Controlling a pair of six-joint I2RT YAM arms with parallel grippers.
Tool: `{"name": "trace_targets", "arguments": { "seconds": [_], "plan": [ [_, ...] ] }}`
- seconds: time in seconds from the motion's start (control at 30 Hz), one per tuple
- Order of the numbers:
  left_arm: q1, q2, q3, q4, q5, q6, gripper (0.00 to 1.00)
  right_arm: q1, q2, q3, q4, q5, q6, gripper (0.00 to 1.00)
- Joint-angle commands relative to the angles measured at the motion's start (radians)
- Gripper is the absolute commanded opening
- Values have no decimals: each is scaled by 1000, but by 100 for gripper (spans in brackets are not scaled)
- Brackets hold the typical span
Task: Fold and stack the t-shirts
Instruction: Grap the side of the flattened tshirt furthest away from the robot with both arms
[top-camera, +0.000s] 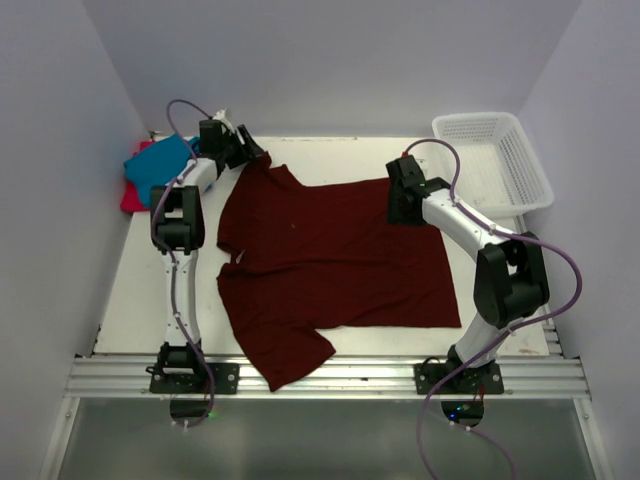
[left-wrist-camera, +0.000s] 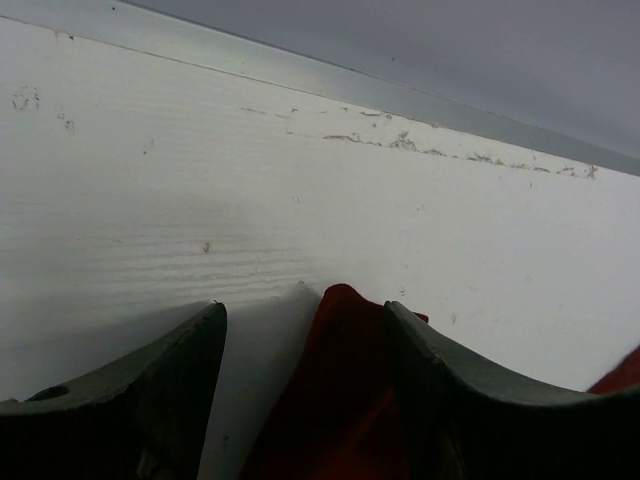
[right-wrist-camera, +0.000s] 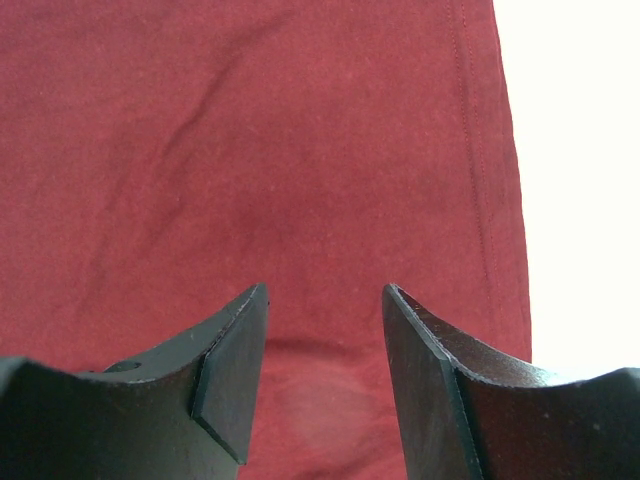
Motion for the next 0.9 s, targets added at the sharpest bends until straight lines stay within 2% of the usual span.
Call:
{"name": "trace_targets", "arguments": {
  "seconds": [0.0, 0.1, 0.33, 0.5, 0.87],
  "plan": [
    [-19, -35, 53, -90, -96, 87, 69, -3, -26, -3, 19, -1, 3, 53],
    [-38, -35, 55, -104, -128, 118, 69, -5, -29, 0, 20, -2, 2, 52],
    [-50, -29, 44, -61, -8, 115, 66, -5, -28, -8, 16, 2, -4, 52],
    [-50, -117, -74, 31, 3, 97, 66, -3, -29, -12, 17, 10, -11, 52],
    [-50, -240, -166, 31, 9, 84, 66, -5, -35, -20, 17, 1, -9, 51]
  ]
}}
